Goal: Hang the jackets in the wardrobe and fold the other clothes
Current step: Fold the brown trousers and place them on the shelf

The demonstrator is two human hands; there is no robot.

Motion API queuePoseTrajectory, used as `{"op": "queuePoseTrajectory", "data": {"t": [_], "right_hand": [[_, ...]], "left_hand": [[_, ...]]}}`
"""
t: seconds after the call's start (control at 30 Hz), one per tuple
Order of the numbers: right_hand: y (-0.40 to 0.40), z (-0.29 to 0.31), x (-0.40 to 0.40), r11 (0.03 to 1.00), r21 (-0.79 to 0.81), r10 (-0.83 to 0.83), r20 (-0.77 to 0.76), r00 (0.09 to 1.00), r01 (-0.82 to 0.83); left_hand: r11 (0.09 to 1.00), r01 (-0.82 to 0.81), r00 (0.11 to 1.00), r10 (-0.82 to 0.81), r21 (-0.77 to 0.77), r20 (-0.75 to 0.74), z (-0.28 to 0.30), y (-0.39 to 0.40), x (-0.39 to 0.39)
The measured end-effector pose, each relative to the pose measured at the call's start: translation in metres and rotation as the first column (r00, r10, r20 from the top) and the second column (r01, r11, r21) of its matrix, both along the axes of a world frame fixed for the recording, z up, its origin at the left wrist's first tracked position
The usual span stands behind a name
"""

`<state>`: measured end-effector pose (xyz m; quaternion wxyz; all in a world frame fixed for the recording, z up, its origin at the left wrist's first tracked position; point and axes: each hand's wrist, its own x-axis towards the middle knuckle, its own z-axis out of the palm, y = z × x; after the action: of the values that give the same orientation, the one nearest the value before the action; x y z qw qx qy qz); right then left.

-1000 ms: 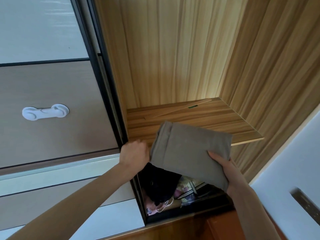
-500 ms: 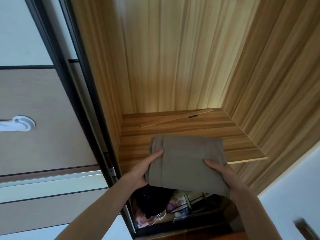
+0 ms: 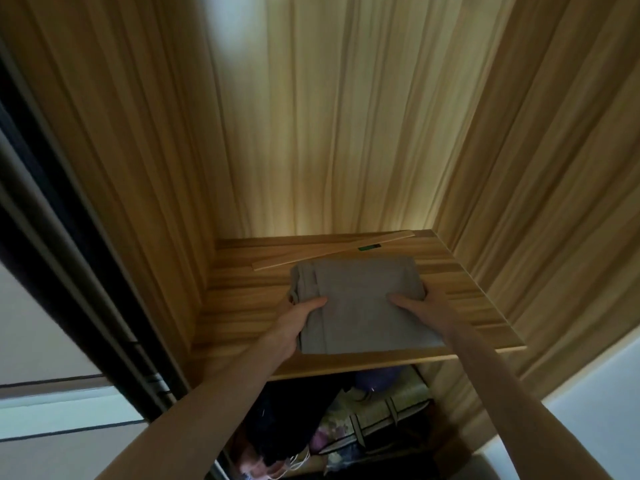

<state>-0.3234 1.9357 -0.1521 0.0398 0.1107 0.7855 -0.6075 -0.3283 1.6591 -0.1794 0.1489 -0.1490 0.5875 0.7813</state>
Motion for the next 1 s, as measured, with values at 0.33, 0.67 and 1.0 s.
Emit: {"op": "queuePoseTrajectory", "data": {"t": [0.33,0.67,1.0], "right_hand": [[0.031,-0.093,-0.035,0.995,0.047,-0.084,0.014,0.996,0.084],[0.050,-0.123,-0.056,0.983,0.166,-0.084,0.048,0.995,0.075],[0.025,-0.147,-0.037,0.636,0.771,0.179,-0.188,0.966,0.032]], "left_hand": [[0.983,-0.080,0.991,0.061,-0.165,-0.119,-0.071,0.041,-0.040],[0.864,-0.090,0.984,0.001,-0.495,-0.178,-0.095,0.054,-0.054],[0.373,-0.180,0.825,-0.447,-0.910,-0.346,-0.111,0.078,-0.035]]}}
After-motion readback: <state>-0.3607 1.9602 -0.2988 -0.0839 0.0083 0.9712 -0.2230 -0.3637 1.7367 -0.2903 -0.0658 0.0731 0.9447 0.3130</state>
